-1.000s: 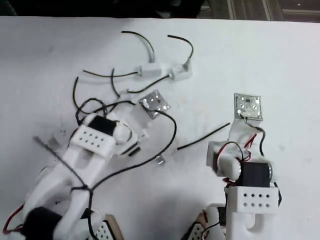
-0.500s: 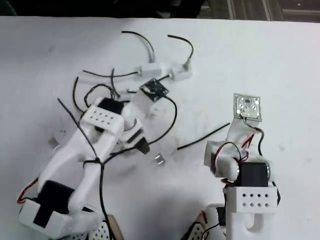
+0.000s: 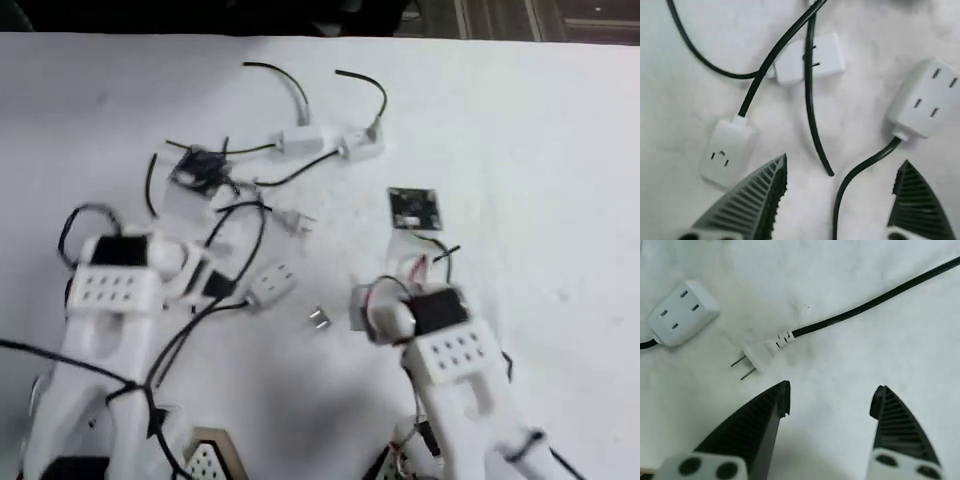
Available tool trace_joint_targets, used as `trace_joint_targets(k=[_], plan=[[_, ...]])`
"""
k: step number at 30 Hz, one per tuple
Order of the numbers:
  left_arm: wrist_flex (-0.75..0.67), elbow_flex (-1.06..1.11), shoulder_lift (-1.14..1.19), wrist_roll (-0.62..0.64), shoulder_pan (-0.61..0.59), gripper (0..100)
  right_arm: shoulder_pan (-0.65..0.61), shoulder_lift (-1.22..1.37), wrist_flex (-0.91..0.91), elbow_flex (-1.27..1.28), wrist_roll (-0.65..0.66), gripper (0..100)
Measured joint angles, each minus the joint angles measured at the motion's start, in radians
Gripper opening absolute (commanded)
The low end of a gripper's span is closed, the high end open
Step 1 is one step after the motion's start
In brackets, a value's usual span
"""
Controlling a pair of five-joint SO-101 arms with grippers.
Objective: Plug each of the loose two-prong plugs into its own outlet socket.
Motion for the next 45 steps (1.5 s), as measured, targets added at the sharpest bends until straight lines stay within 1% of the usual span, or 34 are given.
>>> trace_joint_targets(k=[3, 6, 9, 20, 22, 25, 27, 29, 34, 37, 42, 45], plan=[[-0.109, 0.138, -0.063, 0.0, -0.064, 34, -0.043, 0.14, -0.069, -0.009, -0.068, 26.2], [-0.166, 0.222, -0.1, 0.0, -0.097, 34, -0.08, 0.265, -0.114, -0.052, -0.118, 26.2], [-0.184, 0.238, -0.121, 0.0, -0.118, 34, -0.114, 0.381, -0.141, -0.104, -0.161, 26.1], [-0.186, 0.245, -0.124, 0.006, -0.127, 34, -0.124, 0.721, -0.21, -0.311, -0.276, 25.9], [-0.186, 0.247, -0.129, 0.006, -0.127, 34, -0.123, 0.781, -0.224, -0.344, -0.287, 23.0], [-0.186, 0.247, -0.13, 0.006, -0.127, 34, -0.121, 0.859, -0.227, -0.385, -0.302, 13.6], [-0.186, 0.247, -0.13, 0.006, -0.127, 34, -0.118, 0.888, -0.227, -0.41, -0.304, 7.7], [-0.186, 0.247, -0.13, 0.006, -0.127, 34, -0.114, 0.918, -0.224, -0.427, -0.305, 4.9], [-0.186, 0.247, -0.13, 0.006, -0.127, 34, -0.11, 0.951, -0.222, -0.431, -0.305, 4.3], [-0.186, 0.247, -0.13, 0.006, -0.127, 34, -0.11, 0.951, -0.221, -0.431, -0.305, 1.5], [-0.186, 0.247, -0.13, 0.006, -0.127, 34, -0.109, 0.911, -0.15, -0.448, -0.298, 1.8], [-0.186, 0.247, -0.13, 0.006, -0.127, 34, -0.103, 0.835, -0.098, -0.45, -0.213, 1.8]])
